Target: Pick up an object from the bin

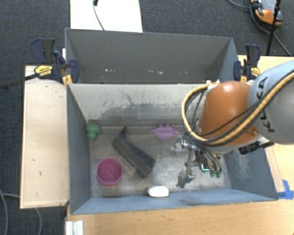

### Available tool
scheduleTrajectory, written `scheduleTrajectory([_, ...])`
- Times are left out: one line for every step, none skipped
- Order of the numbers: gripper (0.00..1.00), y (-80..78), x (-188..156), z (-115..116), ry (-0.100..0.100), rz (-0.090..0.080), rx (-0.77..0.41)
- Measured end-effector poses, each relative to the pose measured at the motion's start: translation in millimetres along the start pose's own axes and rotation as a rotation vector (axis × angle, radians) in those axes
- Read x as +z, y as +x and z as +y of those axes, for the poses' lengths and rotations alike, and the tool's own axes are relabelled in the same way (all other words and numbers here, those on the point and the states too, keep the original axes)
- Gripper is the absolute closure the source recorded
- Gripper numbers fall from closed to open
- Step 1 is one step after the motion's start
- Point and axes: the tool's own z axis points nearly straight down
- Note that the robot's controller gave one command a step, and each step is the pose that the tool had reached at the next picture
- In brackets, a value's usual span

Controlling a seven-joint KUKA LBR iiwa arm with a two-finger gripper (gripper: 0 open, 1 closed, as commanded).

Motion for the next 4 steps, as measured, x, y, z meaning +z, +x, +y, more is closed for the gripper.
scheduleTrajectory([0.00,-1.9,-4.1,-0.2,0.000,-0.008,0.002])
scheduleTrajectory([1.00,-1.9,76.1,58.4,0.001,-0.006,-0.146])
scheduleTrajectory([0.00,-10.3,71.5,58.9,-0.002,-0.038,-0.141])
scheduleTrajectory([0.00,-10.0,71.5,58.8,-0.002,-0.038,-0.140])
